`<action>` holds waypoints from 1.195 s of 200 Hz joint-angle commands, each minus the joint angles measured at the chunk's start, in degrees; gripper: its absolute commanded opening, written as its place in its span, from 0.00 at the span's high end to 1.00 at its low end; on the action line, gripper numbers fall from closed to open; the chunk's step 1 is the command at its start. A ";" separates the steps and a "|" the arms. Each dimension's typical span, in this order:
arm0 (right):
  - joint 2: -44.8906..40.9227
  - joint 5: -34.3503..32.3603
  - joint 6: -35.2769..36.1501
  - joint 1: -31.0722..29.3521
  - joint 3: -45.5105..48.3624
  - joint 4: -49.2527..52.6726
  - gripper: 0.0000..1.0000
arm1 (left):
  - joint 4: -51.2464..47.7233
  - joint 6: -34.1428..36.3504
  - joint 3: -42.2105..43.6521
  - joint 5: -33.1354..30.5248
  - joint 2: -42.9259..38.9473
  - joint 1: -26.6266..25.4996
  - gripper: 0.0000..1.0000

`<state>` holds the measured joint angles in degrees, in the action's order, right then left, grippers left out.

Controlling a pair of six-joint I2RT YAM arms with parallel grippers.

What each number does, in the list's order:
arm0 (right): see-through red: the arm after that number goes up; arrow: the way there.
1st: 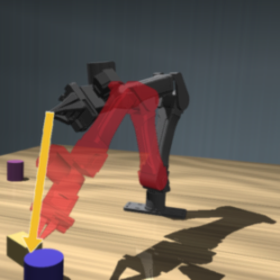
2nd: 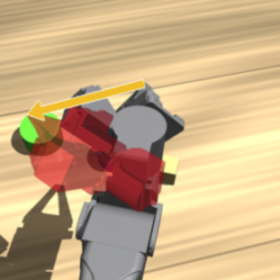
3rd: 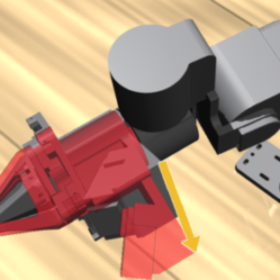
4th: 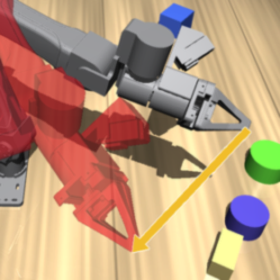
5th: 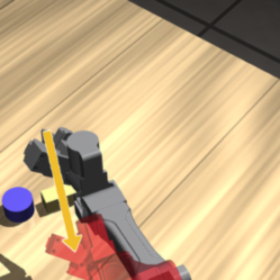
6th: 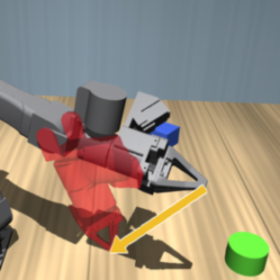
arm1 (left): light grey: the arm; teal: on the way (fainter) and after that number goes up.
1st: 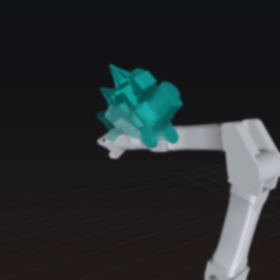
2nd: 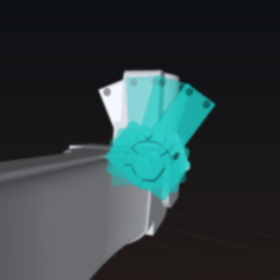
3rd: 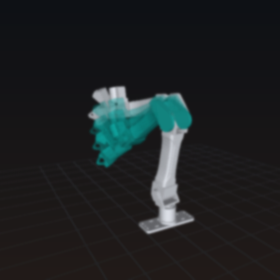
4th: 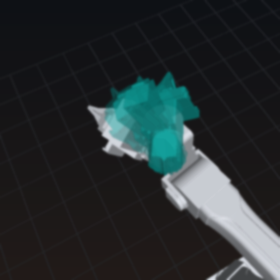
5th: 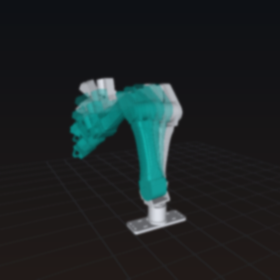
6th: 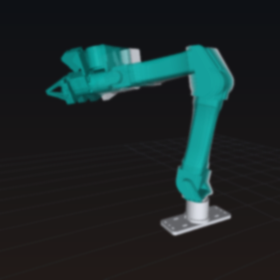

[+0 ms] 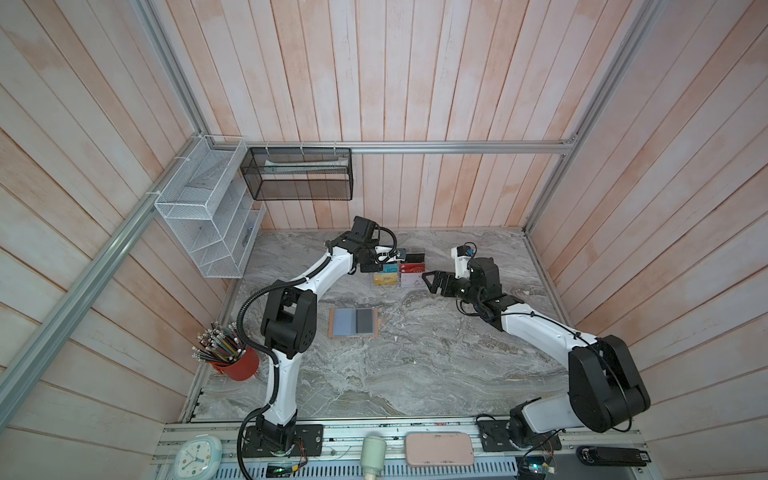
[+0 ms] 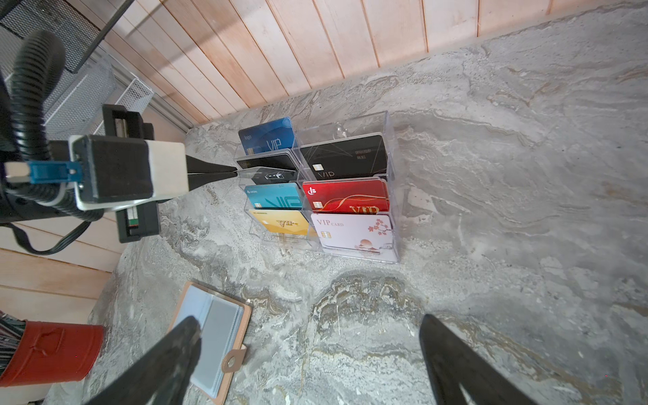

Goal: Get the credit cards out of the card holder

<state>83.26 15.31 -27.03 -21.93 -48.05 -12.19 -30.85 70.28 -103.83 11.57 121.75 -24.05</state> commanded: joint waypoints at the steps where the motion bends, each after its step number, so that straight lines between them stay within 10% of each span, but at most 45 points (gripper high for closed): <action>1: 0.18 0.68 -0.32 0.29 -0.68 -1.15 0.02 | 0.33 1.45 -1.58 -0.06 2.06 -0.14 1.00; 239: -0.13 1.49 -0.61 0.30 -0.44 -1.49 0.02 | 5.09 3.20 0.04 -2.78 2.35 -0.97 0.95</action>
<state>83.64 16.05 -27.42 -21.91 -48.05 -12.47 -27.05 73.08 -103.83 8.69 123.33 -24.77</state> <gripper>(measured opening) 0.981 0.046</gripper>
